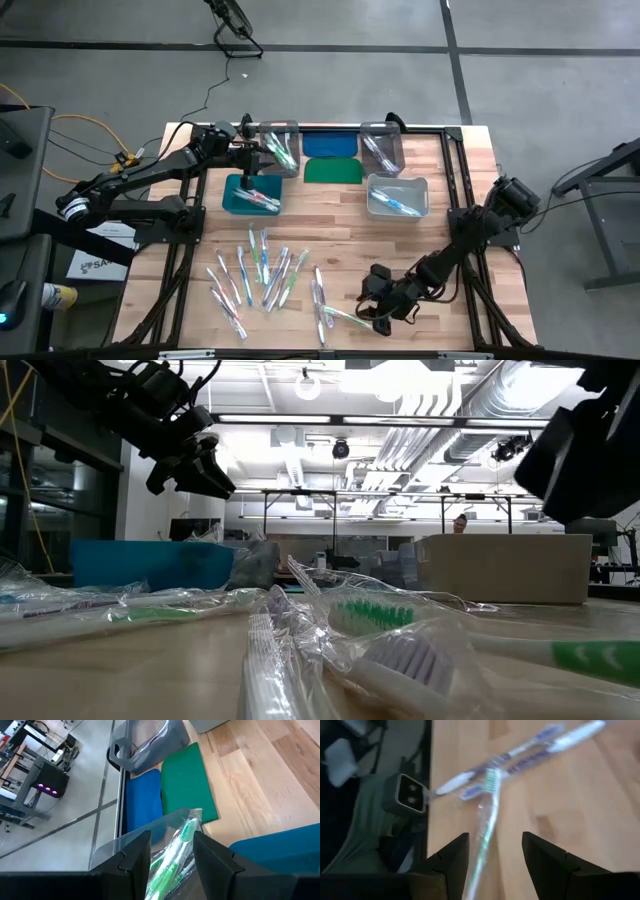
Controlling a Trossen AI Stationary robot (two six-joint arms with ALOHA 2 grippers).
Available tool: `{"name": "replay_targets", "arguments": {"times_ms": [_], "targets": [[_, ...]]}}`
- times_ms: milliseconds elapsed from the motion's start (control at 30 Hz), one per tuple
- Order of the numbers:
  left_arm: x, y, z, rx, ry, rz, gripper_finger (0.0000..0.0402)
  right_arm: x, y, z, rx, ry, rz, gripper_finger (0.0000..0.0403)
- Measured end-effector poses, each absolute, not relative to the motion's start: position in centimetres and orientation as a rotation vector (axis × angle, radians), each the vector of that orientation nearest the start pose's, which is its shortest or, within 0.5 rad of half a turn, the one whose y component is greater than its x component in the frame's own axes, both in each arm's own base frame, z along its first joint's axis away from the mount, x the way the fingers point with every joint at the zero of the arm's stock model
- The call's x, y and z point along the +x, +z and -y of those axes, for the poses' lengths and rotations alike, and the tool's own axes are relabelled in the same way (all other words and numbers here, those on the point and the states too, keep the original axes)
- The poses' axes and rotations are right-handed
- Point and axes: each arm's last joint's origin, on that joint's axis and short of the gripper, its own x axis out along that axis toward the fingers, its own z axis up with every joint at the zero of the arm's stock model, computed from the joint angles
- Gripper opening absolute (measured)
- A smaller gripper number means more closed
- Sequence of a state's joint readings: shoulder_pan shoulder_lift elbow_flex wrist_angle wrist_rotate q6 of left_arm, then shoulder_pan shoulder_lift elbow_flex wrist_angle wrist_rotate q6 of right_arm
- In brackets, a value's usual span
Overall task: Pick & Place Toothbrushes
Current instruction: Put the green toothbrush into the left black bin
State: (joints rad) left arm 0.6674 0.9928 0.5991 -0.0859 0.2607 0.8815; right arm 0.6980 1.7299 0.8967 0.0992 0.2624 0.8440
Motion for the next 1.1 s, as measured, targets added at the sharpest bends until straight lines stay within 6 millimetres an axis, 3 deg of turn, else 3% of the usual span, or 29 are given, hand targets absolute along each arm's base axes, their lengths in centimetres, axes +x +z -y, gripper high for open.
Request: {"name": "replay_targets", "arguments": {"times_ms": [233,567,800,1100], "targets": [[16.9,24.1,-12.4,0.638,0.176,-0.576,0.0141,27.7,13.7,-23.2,0.341,0.159,-0.744,0.0176],[16.9,24.0,-12.4,0.635,0.170,-0.588,0.0141,28.9,12.5,-25.4,0.179,0.107,-0.770,0.0176],[16.9,24.0,-12.4,0.640,0.170,-0.590,0.0141,28.9,11.1,-25.7,0.163,0.099,-0.812,0.0176],[16.9,24.0,-12.4,0.643,0.170,-0.591,0.0141,29.0,11.0,-25.5,0.173,0.087,-0.823,0.0174]]}}
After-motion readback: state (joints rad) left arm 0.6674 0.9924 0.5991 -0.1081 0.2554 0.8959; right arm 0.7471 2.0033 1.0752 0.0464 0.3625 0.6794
